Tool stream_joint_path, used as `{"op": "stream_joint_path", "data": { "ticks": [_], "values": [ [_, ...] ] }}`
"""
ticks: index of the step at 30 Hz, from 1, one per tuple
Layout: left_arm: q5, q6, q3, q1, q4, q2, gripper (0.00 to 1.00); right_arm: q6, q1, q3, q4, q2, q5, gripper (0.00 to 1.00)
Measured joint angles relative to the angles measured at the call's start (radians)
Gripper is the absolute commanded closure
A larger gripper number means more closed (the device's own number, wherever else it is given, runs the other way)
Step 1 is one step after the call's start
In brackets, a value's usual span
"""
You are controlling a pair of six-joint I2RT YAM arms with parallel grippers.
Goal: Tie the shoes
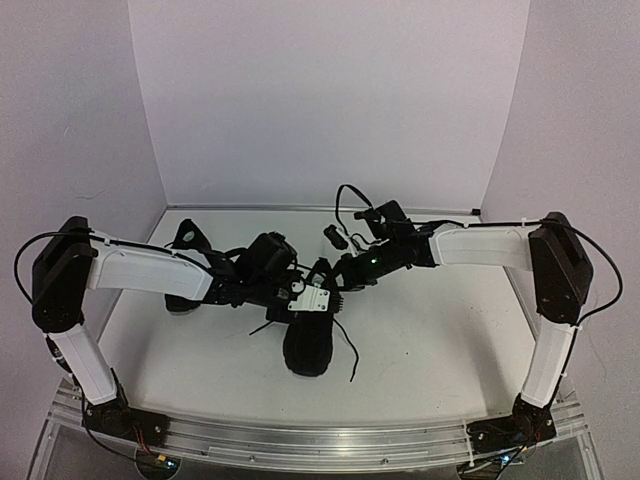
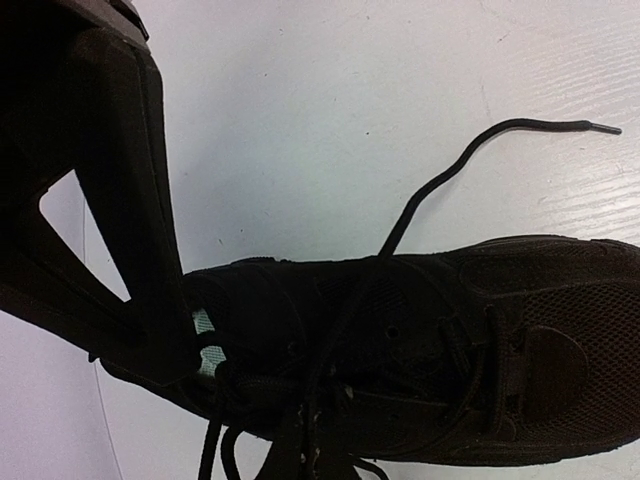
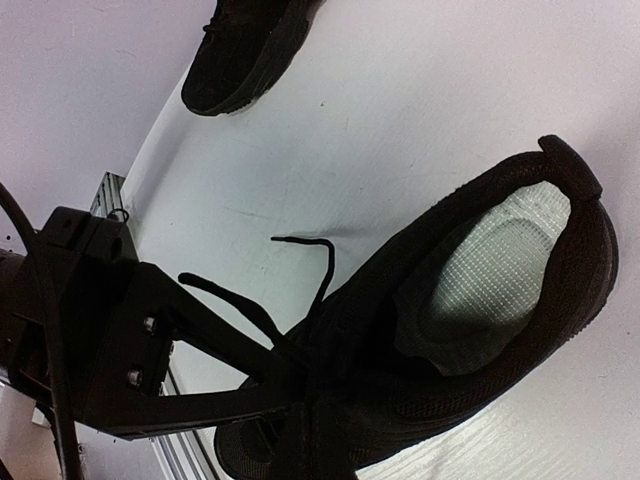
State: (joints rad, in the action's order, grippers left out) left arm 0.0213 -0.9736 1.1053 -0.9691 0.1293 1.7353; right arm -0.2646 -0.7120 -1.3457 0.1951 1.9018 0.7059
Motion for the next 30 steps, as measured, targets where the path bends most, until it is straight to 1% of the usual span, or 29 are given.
{"op": "stream_joint_path", "data": {
  "ticks": [11,19,30],
  "values": [
    [-0.024,0.029,-0.001,-0.001,-0.026,-0.008,1.00,-0.003,0.000,0.000,0.000,0.000,0.002,1.00],
    [0.015,0.020,-0.001,0.001,-0.032,-0.071,1.00,-0.003,0.000,0.000,-0.001,0.000,0.002,1.00],
    [0.015,0.025,0.002,0.001,-0.017,-0.031,1.00,-0.010,0.010,0.013,-0.016,0.000,0.002,1.00]
  ]
}}
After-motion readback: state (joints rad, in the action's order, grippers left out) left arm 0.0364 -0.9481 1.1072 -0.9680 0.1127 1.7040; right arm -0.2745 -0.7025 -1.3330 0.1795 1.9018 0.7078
